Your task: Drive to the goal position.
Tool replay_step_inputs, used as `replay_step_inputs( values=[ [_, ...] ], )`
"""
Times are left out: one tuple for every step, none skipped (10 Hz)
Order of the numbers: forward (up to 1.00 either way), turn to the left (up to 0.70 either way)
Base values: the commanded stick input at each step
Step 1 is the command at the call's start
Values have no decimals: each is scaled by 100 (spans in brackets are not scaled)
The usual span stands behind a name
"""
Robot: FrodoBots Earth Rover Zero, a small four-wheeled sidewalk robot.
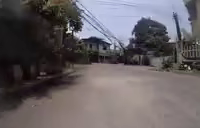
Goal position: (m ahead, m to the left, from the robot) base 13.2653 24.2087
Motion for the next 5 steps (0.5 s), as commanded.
replay_step_inputs(
  values=[
    [100, -35],
    [100, -40],
    [100, -40],
    [100, -40],
    [100, -40]
  ],
)
